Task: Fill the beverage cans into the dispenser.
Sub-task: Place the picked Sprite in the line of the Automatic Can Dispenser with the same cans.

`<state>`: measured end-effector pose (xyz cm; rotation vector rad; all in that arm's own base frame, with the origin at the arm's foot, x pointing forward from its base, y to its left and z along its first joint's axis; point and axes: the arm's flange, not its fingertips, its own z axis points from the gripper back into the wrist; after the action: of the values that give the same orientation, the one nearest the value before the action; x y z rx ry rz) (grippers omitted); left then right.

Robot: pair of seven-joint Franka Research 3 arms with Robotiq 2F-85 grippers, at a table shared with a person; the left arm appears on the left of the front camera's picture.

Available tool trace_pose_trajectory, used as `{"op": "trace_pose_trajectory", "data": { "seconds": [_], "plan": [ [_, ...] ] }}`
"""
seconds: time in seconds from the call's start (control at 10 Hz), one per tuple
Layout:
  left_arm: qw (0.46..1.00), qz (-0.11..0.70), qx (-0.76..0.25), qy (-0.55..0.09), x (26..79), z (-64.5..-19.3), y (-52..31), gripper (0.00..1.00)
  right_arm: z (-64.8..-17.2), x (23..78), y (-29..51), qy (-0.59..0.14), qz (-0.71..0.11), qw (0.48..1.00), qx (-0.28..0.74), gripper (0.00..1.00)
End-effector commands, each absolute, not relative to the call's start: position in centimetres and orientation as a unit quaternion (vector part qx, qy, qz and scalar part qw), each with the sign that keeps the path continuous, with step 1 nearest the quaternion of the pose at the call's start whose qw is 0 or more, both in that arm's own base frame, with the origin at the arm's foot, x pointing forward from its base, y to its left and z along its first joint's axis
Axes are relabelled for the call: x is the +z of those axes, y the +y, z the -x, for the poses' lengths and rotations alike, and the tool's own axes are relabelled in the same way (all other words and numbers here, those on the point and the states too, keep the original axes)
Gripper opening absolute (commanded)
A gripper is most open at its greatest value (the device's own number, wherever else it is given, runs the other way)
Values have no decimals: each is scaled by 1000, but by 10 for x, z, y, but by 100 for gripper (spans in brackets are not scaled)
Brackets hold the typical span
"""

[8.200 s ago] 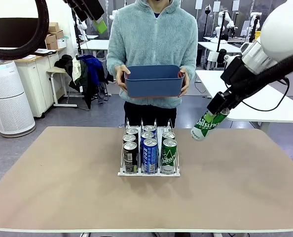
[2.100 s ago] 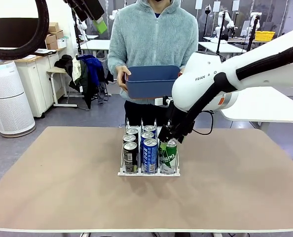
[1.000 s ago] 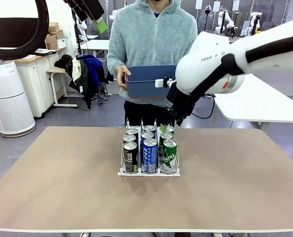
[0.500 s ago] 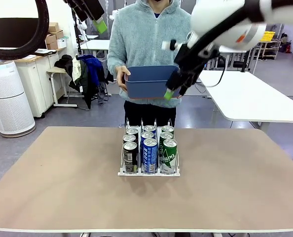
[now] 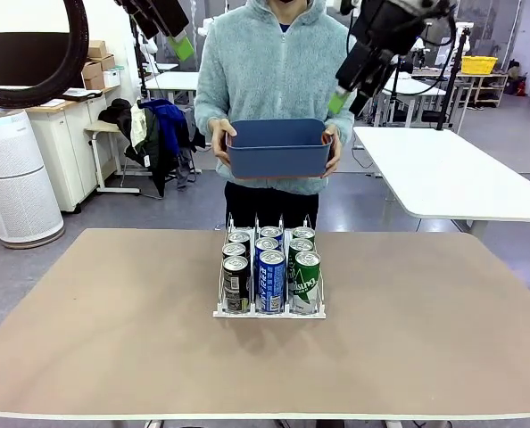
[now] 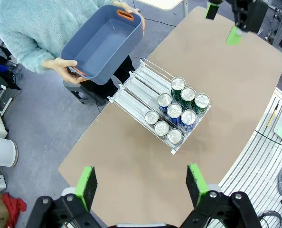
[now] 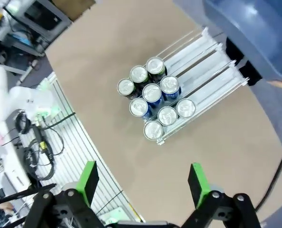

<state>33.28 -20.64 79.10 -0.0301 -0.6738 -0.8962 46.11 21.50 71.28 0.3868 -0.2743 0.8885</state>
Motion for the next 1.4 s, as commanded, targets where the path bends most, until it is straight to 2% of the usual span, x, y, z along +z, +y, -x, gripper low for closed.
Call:
{"op": "trace_pose_trajectory", "data": {
  "seconds": [0.0, 0.4, 1.0, 1.3],
  "plan": [
    [847, 14, -423, -321, 790, -332, -205, 100, -454, 730, 188, -159, -213, 856, 443, 100],
    [847, 14, -423, -321, 790, -332, -205, 100, -436, 755, 140, -218, -229, 826, 467, 100],
    [847, 14, -423, -321, 790, -332, -205, 100, -441, 764, 149, -214, -214, 836, 458, 100],
    [847, 14, -423, -321, 790, -332, -205, 100, -437, 795, 137, -267, -193, 821, 466, 100]
  ]
}}
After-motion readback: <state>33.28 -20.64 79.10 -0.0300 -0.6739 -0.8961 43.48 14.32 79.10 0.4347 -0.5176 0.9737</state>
